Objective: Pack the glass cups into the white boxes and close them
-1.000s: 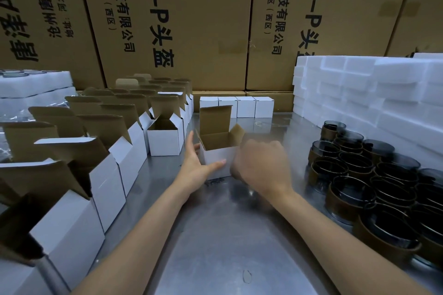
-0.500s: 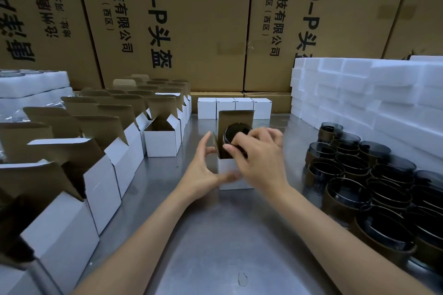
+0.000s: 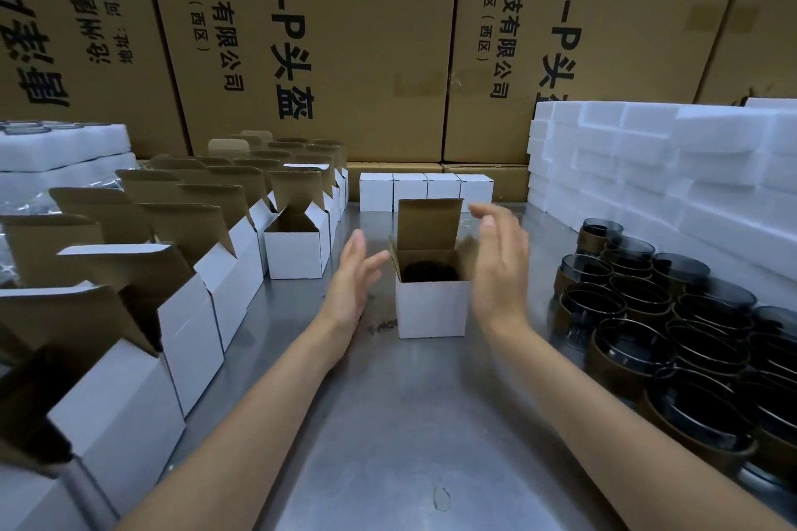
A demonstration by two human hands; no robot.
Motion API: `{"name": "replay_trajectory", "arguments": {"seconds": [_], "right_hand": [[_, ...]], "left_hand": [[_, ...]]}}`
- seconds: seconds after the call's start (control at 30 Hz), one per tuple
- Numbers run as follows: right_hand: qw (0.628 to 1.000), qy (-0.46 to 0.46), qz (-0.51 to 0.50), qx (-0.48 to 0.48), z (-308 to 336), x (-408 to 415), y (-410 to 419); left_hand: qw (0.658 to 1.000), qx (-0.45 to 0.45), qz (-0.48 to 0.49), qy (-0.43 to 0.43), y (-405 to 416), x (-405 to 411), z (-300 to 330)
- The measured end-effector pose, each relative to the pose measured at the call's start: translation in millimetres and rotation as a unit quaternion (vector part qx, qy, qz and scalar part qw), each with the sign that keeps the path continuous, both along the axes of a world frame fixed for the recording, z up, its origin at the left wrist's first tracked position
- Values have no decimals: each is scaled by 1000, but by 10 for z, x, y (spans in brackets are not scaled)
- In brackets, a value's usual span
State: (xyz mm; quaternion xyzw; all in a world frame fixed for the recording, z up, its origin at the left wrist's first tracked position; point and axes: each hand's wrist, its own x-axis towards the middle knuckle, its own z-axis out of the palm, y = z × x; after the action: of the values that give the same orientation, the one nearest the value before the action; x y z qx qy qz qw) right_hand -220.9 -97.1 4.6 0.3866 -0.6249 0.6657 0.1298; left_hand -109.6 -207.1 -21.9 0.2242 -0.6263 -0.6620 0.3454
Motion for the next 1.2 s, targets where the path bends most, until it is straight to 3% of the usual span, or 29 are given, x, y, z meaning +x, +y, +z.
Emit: {"name": "replay_trajectory", "arguments": {"seconds": [0.1, 0.2, 0.47, 0.6, 0.7, 0.93, 1.2], "right_hand": [[955, -268, 128, 26, -63, -101, -24], [915, -332, 223, 50, -188, -114, -40], [897, -327, 297, 24, -242, -107, -27], [892, -330, 309, 20, -245, -83, -41], [890, -332, 312, 28, -247, -89, -38], [890, -335, 308, 45, -235, -93, -26], [926, -259, 251, 108, -244, -125, -57]], "left_hand": [[998, 49, -24, -24, -33, -43, 2], [996, 67, -57, -29, 30, -111, -9], [998, 47, -27, 21, 136, -140, 31], [996, -58, 63, 15, 142, -137, 62], [993, -114, 32, -12, 139, -123, 62], [993, -120, -1, -18, 134, -109, 70], [996, -91, 25, 9, 154, -100, 68]]}}
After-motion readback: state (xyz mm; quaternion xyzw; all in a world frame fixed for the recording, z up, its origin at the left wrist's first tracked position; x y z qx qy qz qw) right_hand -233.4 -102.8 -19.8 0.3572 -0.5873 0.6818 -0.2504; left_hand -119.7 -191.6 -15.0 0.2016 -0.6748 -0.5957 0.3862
